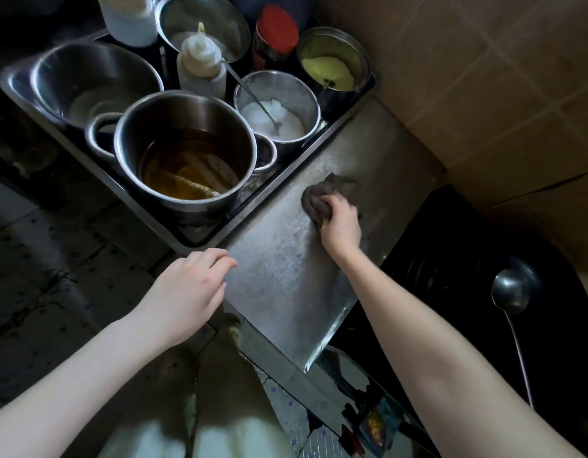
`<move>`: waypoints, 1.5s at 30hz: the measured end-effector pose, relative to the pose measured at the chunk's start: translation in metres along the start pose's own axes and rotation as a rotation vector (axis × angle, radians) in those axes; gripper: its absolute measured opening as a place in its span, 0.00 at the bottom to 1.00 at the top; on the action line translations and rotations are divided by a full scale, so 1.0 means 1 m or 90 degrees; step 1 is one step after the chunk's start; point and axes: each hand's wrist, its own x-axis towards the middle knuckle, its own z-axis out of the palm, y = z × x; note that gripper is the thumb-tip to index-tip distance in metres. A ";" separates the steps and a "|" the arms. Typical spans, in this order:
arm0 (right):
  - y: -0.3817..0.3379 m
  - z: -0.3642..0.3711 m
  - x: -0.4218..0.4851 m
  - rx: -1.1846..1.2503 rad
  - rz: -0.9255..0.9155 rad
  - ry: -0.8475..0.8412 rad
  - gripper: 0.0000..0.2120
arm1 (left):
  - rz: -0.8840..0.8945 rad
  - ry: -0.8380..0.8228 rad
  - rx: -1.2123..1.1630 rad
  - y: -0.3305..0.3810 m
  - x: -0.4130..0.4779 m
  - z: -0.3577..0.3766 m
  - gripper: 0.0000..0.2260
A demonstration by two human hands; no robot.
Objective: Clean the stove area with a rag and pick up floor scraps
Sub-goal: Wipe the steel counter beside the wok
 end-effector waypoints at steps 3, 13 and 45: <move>-0.012 0.016 -0.045 0.025 -0.049 -0.040 0.14 | 0.004 -0.001 0.002 -0.001 -0.006 -0.001 0.16; -0.016 0.037 -0.169 -0.018 -0.230 -0.147 0.16 | -0.004 -0.002 0.003 -0.016 -0.017 -0.011 0.14; -0.032 0.029 -0.202 0.047 0.011 -0.098 0.20 | 0.161 -0.089 0.021 -0.013 -0.027 -0.022 0.17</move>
